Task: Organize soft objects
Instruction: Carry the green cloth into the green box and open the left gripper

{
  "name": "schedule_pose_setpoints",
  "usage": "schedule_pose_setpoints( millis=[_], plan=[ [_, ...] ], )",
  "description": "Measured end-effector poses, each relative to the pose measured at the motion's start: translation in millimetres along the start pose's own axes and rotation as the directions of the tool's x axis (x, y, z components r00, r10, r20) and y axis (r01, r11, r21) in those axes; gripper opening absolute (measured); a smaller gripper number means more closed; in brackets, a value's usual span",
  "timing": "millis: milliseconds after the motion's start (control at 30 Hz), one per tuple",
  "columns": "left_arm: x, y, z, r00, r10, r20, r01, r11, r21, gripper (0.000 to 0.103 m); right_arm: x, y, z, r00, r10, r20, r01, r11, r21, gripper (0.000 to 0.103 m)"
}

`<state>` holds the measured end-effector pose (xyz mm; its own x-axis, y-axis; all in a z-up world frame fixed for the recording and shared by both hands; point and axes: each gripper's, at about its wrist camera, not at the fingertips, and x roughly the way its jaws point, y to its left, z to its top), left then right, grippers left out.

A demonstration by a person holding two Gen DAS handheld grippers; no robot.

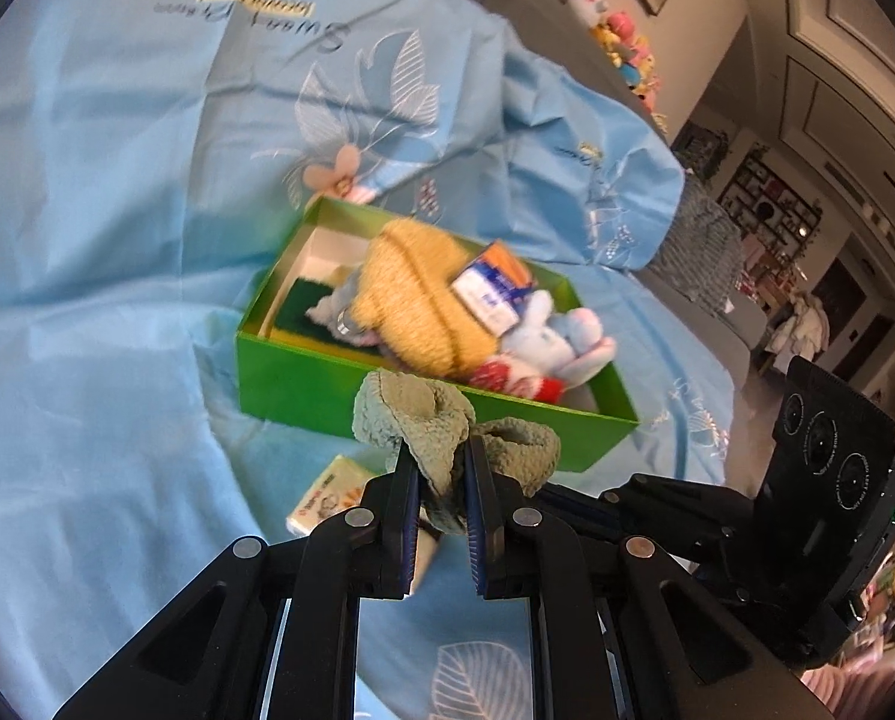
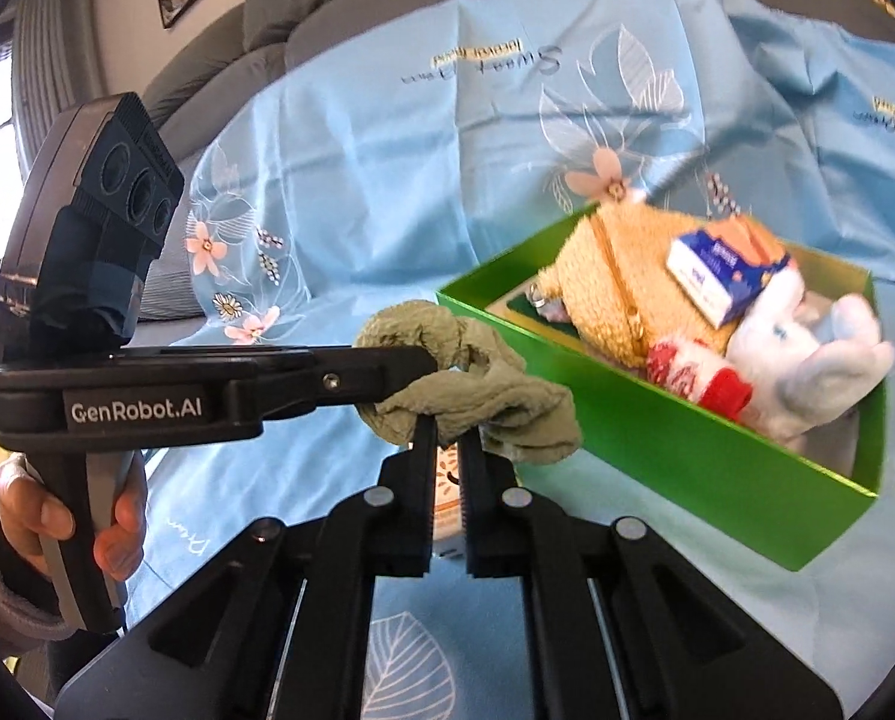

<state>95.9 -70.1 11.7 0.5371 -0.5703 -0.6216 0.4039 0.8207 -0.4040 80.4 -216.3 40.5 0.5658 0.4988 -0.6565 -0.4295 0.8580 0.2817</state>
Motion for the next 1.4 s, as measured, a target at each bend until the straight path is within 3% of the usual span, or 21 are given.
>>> schedule_pose_setpoints(
  millis=[267,600,867,1100,1400],
  plan=[
    [5,-32,28,1.0,-0.01,0.021,0.009,0.999,0.048,0.013,-31,-11,22,0.996,-0.064,0.067,0.066,0.998,-0.024,0.006],
    [46,-52,76,0.999,-0.043,0.0,0.043,0.998,0.036,0.013,-37,-54,54,0.984,-0.136,0.116,0.138,0.99,-0.007,0.006],
    [104,-39,75,0.994,0.003,-0.114,-0.003,1.0,-0.005,0.013,-2,-96,49,0.989,-0.151,0.005,0.15,0.986,0.074,0.006],
    [127,-28,74,0.988,0.053,-0.142,-0.054,0.999,0.0,0.013,22,-116,43,0.987,-0.154,-0.036,0.157,0.979,0.128,0.007],
    [148,-22,93,0.98,0.119,-0.161,-0.119,0.993,0.007,0.013,45,-129,59,0.978,-0.196,-0.074,0.204,0.969,0.136,0.008]
  ],
)
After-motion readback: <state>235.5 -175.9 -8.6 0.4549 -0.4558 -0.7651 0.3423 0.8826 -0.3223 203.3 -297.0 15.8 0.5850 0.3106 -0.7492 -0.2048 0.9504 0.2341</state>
